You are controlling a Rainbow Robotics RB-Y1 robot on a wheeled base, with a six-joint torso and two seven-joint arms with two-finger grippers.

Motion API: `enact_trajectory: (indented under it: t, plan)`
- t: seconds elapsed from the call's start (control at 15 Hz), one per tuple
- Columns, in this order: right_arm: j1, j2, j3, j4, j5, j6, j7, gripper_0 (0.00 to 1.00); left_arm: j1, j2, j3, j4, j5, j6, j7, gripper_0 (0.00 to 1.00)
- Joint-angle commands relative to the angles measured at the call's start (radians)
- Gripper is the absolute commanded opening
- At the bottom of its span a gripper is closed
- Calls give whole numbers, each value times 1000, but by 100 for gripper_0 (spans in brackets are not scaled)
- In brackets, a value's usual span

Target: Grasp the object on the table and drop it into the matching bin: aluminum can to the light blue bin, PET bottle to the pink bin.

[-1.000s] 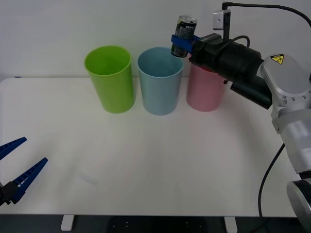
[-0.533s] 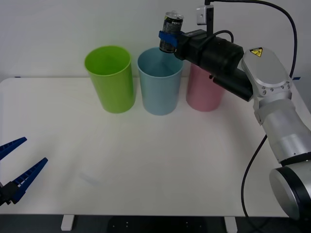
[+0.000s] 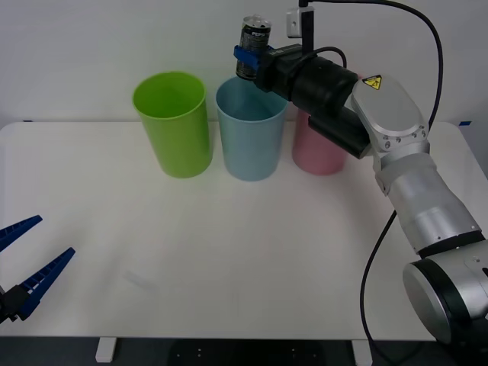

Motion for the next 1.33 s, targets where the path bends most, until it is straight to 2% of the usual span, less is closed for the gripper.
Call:
enact_trajectory:
  t: [0.07, 0.2, 0.27, 0.33, 0.4, 1.07, 1.33]
  plan:
    - [0, 0, 2, -1, 0, 1, 11, 0, 0, 0, 0, 0, 0, 0, 0, 100]
    - [0, 2, 2, -1, -1, 2, 14, 4, 0, 0, 0, 0, 0, 0, 0, 100]
    - [0, 2, 4, -1, 0, 2, 21, 43, 0, 0, 0, 0, 0, 0, 0, 100]
    - [0, 2, 4, -1, 0, 2, 28, 93, 0, 0, 0, 0, 0, 0, 0, 100]
    - [2, 2, 5, -1, 0, 1, 37, 100, 0, 0, 0, 0, 0, 0, 0, 100]
    - [15, -8, 5, -7, -19, 1, 67, 100, 0, 0, 0, 0, 0, 0, 0, 100]
    - [124, -47, 7, -154, -19, 2, 63, 100, 0, 0, 0, 0, 0, 0, 0, 100]
